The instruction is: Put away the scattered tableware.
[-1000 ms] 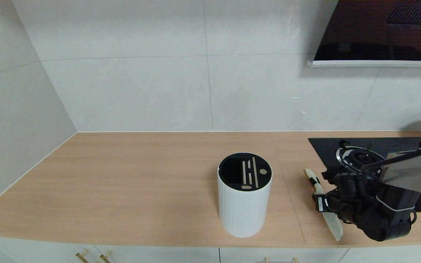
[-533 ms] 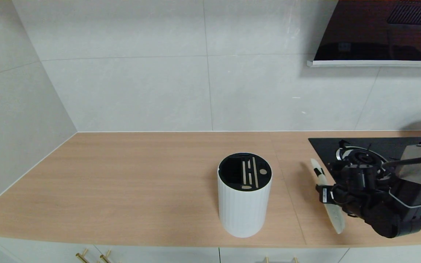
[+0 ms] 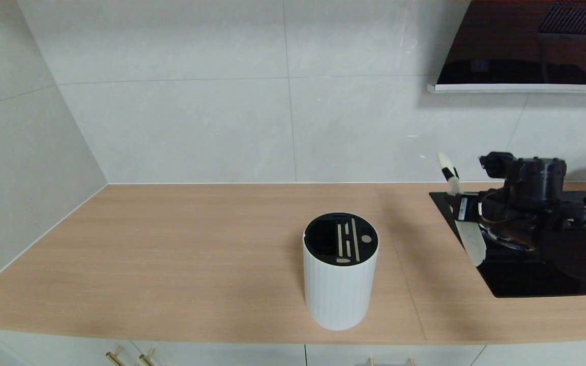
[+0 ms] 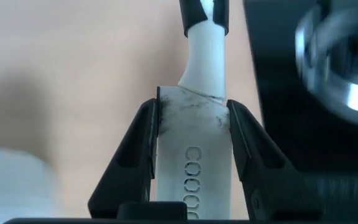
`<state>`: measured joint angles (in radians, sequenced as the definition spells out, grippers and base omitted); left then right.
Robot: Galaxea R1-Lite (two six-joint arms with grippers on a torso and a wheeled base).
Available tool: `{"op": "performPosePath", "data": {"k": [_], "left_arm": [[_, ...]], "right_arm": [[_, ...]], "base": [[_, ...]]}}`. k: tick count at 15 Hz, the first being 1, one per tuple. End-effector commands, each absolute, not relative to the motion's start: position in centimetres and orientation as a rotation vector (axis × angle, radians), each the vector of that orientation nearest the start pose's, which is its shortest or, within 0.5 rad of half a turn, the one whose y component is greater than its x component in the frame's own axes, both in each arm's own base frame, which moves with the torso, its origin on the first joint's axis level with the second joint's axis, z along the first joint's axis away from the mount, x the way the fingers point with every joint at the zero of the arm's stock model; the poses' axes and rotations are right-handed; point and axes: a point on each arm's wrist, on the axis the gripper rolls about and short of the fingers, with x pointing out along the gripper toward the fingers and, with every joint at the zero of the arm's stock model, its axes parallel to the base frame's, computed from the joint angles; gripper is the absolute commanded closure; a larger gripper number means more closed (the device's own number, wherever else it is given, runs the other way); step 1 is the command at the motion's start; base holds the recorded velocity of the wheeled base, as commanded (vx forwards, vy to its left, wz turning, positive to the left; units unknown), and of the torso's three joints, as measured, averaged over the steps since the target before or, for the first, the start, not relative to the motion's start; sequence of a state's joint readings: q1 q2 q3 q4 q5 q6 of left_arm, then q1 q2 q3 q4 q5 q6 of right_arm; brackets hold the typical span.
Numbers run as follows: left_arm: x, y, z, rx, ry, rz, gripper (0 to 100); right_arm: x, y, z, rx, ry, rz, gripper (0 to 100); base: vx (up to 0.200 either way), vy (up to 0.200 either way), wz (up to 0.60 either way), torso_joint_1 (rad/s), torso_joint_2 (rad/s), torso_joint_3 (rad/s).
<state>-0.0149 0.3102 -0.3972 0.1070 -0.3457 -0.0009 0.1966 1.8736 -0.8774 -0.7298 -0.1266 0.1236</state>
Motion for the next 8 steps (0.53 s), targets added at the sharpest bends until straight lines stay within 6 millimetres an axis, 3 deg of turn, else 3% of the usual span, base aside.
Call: {"op": "performPosePath", "data": {"k": [1, 3, 5, 8], "left_arm": [[7.4, -1.5, 23.5, 0.019, 0.245, -0.545, 0], [11.5, -3.1, 25.5, -0.069, 0.255, -0.635, 0], [13.7, -4.8, 26.1, -0.215, 0.304, -0.706, 0], [15.7, -8.0, 25.2, -0.458, 0.41, -0.808, 0]], "right_arm": [[31.2, 9.5, 23.2, 0.118, 0.075, 0.173, 100], [29.5, 10.9, 23.4, 0.175, 0.086, 0.234, 100], [28.3, 12.6, 23.5, 0.179, 0.091, 0.297, 100], [25.9, 15.9, 22.9, 0.164, 0.125, 0.39, 100]], "base": [[0.0, 0.0, 0.0, 0.0, 0.0, 0.0], [0.0, 0.0, 0.0, 0.0, 0.0, 0.0], [0.0, 0.0, 0.0, 0.0, 0.0, 0.0], [0.0, 0.0, 0.0, 0.0, 0.0, 0.0]]}}
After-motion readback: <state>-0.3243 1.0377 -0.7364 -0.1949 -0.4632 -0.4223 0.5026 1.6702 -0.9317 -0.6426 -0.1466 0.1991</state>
